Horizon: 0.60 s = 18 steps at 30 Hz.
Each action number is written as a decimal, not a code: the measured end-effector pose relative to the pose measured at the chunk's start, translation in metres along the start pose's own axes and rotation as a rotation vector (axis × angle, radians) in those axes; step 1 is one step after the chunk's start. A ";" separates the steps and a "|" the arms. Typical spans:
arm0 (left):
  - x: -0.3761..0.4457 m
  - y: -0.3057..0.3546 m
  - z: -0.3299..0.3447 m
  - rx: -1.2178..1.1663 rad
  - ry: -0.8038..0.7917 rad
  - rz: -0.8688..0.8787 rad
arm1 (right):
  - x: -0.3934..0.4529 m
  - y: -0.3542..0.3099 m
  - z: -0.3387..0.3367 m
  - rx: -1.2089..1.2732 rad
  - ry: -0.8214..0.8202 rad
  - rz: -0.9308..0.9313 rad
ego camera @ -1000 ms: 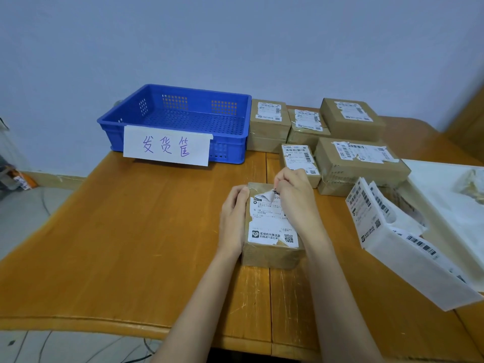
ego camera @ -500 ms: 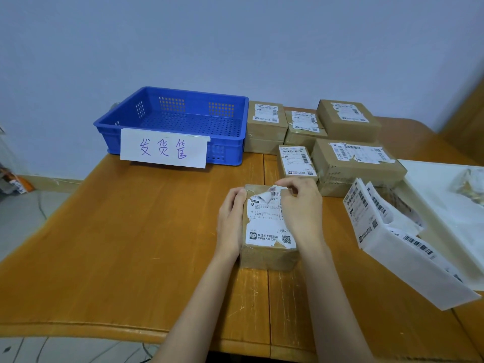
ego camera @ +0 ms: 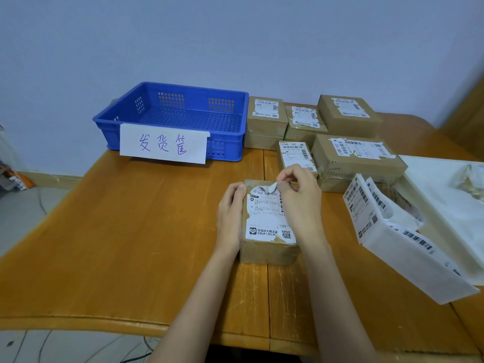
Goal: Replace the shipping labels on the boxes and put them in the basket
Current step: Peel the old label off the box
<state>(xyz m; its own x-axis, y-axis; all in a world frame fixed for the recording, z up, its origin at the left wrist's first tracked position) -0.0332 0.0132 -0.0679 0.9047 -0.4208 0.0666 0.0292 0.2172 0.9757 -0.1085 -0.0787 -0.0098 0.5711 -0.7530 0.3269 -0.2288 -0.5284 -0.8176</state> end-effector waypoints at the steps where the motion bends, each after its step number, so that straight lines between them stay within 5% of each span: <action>1: 0.000 0.000 0.000 -0.002 -0.003 -0.002 | -0.001 -0.002 -0.001 0.014 0.021 0.010; 10: -0.001 0.000 -0.001 -0.012 -0.001 0.013 | -0.006 0.002 -0.001 -0.489 0.179 -0.003; 18: 0.000 -0.002 -0.001 -0.003 -0.022 -0.001 | -0.005 -0.007 0.001 -0.358 0.094 -0.225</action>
<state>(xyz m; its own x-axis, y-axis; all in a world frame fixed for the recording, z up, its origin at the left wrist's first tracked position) -0.0330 0.0142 -0.0704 0.8953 -0.4399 0.0699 0.0318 0.2197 0.9751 -0.1084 -0.0712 -0.0066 0.5678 -0.6273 0.5330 -0.3757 -0.7736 -0.5103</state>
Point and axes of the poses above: each hand's wrist, its own x-axis towards the middle knuckle, its own z-axis out of the palm, y = z × x, the point moved 1 cm from there along x, towards the middle knuckle, and after that the axes turned 5 degrees about -x, right-handed, at the moved point
